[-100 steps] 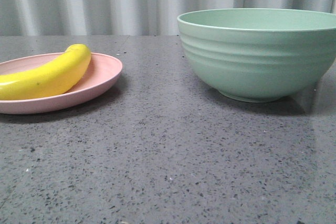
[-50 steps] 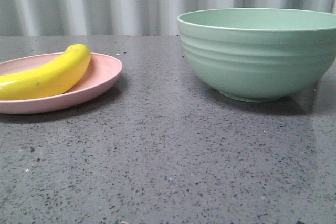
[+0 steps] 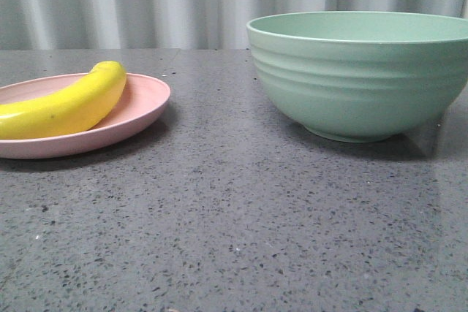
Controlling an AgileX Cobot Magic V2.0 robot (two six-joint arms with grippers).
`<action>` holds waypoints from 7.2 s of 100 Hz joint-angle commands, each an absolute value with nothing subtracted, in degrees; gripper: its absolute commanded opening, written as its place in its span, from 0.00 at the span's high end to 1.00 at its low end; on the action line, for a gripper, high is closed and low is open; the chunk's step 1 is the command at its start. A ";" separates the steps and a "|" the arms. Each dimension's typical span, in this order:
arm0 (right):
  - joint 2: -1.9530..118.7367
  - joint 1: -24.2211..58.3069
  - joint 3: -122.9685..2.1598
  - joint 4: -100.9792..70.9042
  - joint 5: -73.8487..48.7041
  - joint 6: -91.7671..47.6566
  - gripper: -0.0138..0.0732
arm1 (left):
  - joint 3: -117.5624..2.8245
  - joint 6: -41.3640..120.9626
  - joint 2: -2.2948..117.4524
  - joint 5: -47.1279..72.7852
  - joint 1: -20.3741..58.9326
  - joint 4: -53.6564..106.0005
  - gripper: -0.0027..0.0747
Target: Transfer banana from pink plate to green bowl
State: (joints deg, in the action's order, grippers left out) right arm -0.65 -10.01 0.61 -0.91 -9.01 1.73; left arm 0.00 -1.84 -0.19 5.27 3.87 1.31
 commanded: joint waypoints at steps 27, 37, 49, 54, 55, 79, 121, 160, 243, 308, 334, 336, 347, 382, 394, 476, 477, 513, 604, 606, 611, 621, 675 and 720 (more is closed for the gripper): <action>0.76 -10.10 -7.57 -1.00 -13.34 1.53 0.91 | -9.50 -2.32 2.74 1.14 3.71 3.08 0.99; 4.69 -10.10 -11.19 -1.00 -14.89 1.53 0.91 | -13.91 -2.32 6.94 1.14 3.71 3.08 0.99; 11.06 -10.10 -16.12 -1.00 -17.40 1.53 0.91 | -18.64 -2.32 12.84 1.14 3.71 4.42 0.99; 13.92 -10.10 -17.98 -1.00 -18.43 1.53 0.91 | -20.16 -2.32 15.03 0.57 3.71 4.65 0.99; 14.34 -10.10 -18.53 -1.00 -18.73 1.53 0.91 | -20.48 -2.32 15.62 0.00 3.71 4.65 0.99; 25.26 -10.10 -25.09 -1.64 -19.11 1.53 0.91 | -21.33 -2.32 23.12 -7.23 3.71 4.65 0.99; 27.42 -10.10 -25.21 -2.55 -16.75 1.53 0.91 | -21.33 -2.42 28.77 -11.10 3.71 5.05 0.37; 27.57 -10.10 -25.21 -2.93 -16.19 1.53 0.91 | -31.91 -2.09 40.75 4.52 11.73 2.76 0.42; 28.34 -10.10 -24.59 -2.93 -14.06 1.53 0.91 | -51.77 8.64 72.39 32.86 28.38 0.55 0.42; 28.34 -10.10 -24.59 -2.93 -13.92 1.53 0.91 | -54.99 8.75 78.91 36.86 28.38 0.00 0.65; 28.34 -10.10 -25.35 -2.93 -15.45 1.53 0.91 | -55.11 8.85 78.91 36.74 28.38 -2.10 0.99; 28.34 -10.10 -25.76 -2.93 -15.86 1.53 0.91 | -55.35 8.98 78.79 36.74 28.38 -2.11 0.99; 28.34 -8.58 -28.85 -2.93 -19.92 -1.09 0.91 | -57.64 10.25 78.79 38.55 28.41 -1.99 0.99; 37.60 0.92 -45.23 -9.82 -39.70 -2.46 0.75 | -70.67 17.27 78.70 44.87 38.97 1.25 0.99; 41.78 5.54 -50.25 -15.26 -39.84 -2.46 0.50 | -74.27 17.27 78.59 46.54 44.26 1.25 0.99; 77.72 18.38 -71.35 -34.97 -35.21 -2.93 0.35 | -76.19 17.27 78.59 46.95 54.12 1.94 0.99; 77.97 18.64 -71.53 -35.00 -35.11 -3.18 0.35 | -76.19 17.27 78.59 46.95 54.12 1.94 0.99; 78.90 20.09 -72.25 -35.00 -34.20 -3.97 0.63 | -76.19 17.27 78.59 47.06 54.12 1.80 0.99; 76.47 9.51 -77.07 -23.98 -28.45 -4.06 0.92 | -76.19 10.70 68.57 49.73 54.12 -10.50 0.33; 76.47 9.11 -77.07 -22.53 -28.46 -4.06 0.92 | -76.19 10.70 68.57 49.73 54.12 -10.50 0.33; 76.62 8.41 -77.07 -19.28 -28.33 -4.06 0.92 | -76.19 10.70 68.31 49.83 54.12 -10.41 0.33; 77.30 8.13 -77.07 -14.56 -28.33 -4.06 0.92 | -76.19 10.70 68.31 49.83 54.12 -9.97 0.33; 83.51 10.07 -77.07 -11.49 -32.50 -4.47 0.40 | -76.19 10.70 68.31 49.61 54.12 -8.41 0.33; 76.50 10.07 -77.07 -2.66 -35.27 -4.47 0.62 | -76.19 4.72 68.18 46.87 54.12 -8.27 0.66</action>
State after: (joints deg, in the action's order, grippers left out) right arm 80.66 10.02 -75.03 -3.98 -36.91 -3.85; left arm -74.20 6.70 69.84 51.10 53.97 -8.44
